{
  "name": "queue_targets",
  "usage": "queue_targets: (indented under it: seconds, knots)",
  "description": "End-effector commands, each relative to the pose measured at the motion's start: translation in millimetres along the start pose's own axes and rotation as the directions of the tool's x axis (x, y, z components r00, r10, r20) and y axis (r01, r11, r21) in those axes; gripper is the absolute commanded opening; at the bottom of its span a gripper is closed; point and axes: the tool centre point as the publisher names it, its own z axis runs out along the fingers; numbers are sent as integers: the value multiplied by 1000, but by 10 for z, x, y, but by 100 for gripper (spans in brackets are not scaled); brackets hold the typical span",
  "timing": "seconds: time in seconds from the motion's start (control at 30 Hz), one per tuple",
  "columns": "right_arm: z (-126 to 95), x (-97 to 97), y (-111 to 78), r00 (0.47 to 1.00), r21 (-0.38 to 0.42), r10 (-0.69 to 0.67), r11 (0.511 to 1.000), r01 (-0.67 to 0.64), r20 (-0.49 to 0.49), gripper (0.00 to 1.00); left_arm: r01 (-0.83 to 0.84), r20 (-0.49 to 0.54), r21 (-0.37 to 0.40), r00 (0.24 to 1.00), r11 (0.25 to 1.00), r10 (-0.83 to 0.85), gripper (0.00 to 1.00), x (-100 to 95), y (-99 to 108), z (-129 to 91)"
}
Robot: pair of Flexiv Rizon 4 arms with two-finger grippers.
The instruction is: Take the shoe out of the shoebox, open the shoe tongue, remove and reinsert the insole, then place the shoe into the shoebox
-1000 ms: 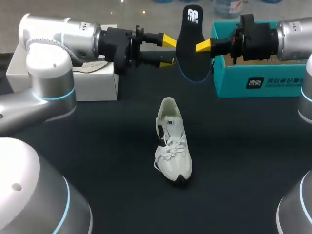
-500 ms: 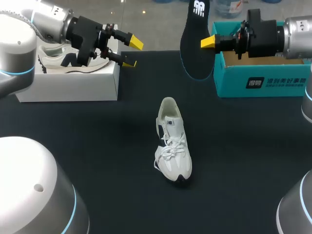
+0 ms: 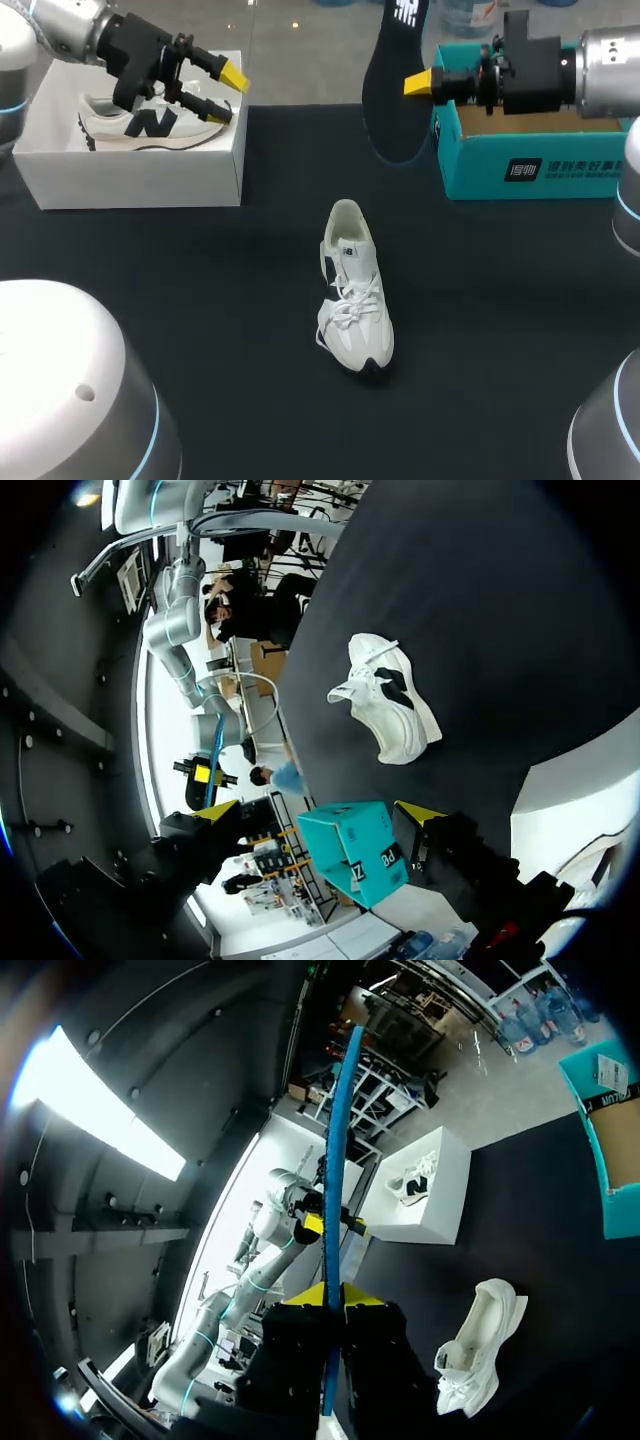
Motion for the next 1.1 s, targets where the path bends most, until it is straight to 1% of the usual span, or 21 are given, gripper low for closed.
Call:
queue_targets:
  seconds: [0.03, 0.1, 0.17, 0.23, 0.27, 0.37, 0.43, 0.47, 1.1]
  knots:
    - [60, 12, 30, 1000, -9, -8, 1000, 8, 14, 0, -9, -4, 46, 1000, 999, 9, 100, 78, 59, -105]
    - [92, -2, 54, 999, -1, -32, 999, 32, 25, 0, -9, -4, 46, 1000, 999, 9, 100, 78, 59, -105]
    - [121, -8, 85, 996, 15, -83, 996, 83, 32, 0, -9, -4, 46, 1000, 999, 9, 100, 78, 59, -105]
    - [138, -14, 114, 987, 36, -160, 987, 159, 26, 0, -9, -4, 46, 1000, 999, 9, 100, 78, 59, -105]
    - [139, -21, 126, 981, 35, -193, 981, 192, 25, 0, -9, -4, 46, 1000, 999, 9, 100, 78, 59, -105]
    - [126, -53, 169, 955, 40, -291, 955, 293, -56, 0, -9, -4, 46, 1000, 999, 9, 100, 78, 59, -105]
    - [119, -71, 194, 940, 38, -327, 943, 332, -102, 0, -9, -4, 46, 1000, 999, 9, 100, 78, 59, -105]
    - [124, -96, 211, 940, 42, -328, 942, 333, -98, 0, -9, -4, 46, 1000, 999, 9, 100, 78, 59, -105]
    - [124, -96, 211, 940, 42, -328, 942, 333, -98, 0, -9, -4, 46, 1000, 999, 9, 100, 78, 59, -105]
